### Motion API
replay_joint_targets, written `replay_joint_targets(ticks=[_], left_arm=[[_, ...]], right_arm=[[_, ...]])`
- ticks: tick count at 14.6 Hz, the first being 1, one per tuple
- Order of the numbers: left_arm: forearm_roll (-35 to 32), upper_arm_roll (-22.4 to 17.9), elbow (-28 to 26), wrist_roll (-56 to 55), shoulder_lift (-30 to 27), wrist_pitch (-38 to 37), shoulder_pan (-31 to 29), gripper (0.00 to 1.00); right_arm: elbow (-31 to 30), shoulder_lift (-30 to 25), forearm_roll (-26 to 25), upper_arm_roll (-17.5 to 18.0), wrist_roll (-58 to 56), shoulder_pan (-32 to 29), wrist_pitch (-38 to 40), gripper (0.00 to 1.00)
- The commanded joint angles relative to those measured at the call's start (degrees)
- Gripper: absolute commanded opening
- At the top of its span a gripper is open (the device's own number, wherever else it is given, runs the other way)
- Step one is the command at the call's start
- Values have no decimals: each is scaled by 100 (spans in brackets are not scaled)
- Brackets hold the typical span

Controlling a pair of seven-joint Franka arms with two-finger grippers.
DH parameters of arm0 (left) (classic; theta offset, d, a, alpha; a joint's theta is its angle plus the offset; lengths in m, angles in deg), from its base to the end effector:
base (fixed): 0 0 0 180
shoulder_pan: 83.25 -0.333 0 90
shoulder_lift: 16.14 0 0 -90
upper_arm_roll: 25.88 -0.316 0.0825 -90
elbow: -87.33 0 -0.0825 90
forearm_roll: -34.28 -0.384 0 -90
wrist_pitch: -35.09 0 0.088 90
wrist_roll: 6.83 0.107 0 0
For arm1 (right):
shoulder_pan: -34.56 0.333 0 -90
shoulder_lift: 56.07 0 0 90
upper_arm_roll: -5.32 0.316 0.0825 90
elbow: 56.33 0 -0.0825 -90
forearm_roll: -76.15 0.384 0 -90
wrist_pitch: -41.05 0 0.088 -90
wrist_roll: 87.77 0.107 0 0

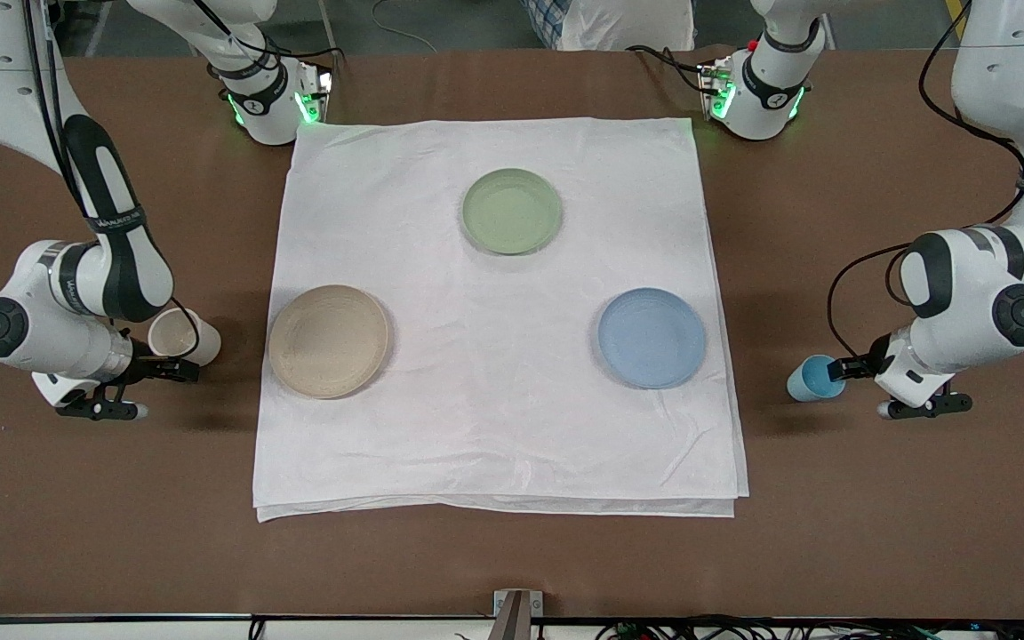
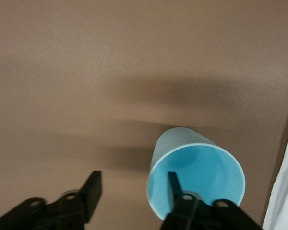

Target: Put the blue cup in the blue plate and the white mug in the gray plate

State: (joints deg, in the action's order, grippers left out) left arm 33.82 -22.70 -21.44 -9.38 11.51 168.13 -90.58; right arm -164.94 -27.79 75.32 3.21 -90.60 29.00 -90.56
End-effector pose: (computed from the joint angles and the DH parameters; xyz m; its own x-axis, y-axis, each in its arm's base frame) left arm 0.6240 0.0470 0.2417 0.9915 0.1159 -0.0590 0.1171 -0.9930 0.0176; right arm 0.6174 -0.0824 0.2338 0.9931 -0.0715 -0.0932 -0.0696 -0.9973 0.0228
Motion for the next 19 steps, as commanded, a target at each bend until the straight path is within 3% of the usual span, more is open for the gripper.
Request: replay_joint_targets(ticks=[1,2,3,4,7,9,11,14,16,19], left_arm=[[134,16,-3,-35,91,82,30,30],[134,16,-3,-35,91,82,48,13],[134,25,-3,-35,83,73,48,3],[134,86,-3,-35,39,38,40,0],[143,340,-161,-218,-443,-277,-13,0],[143,656,-223,-577,-839,-794,-4,0],[143,1112,-267,-1261,-1007,-1139,-4,0],[134,1860,-408,-2492,-1008,-1149,31,0],[134,2229,-477,-3116,-920,-1001,66,1],[125,2310,-802,-3628,-753,-334,381,1]], right_arm=[[-300,-200,-5,61,19,-102,-66,58],[-309,-209,-5,61,19,-111,-22,44],[-301,-209,-5,61,28,-111,-4,24],[-275,-235,-5,70,54,-111,4,3],[137,-393,599,70,107,-15,713,0],[506,-533,663,105,587,169,1364,0],[473,-779,672,140,1282,590,1551,0],[131,-921,934,167,1917,1275,1385,0],[-228,-921,1058,167,2058,1663,843,0],[-538,-859,1050,158,2032,1936,129,0]])
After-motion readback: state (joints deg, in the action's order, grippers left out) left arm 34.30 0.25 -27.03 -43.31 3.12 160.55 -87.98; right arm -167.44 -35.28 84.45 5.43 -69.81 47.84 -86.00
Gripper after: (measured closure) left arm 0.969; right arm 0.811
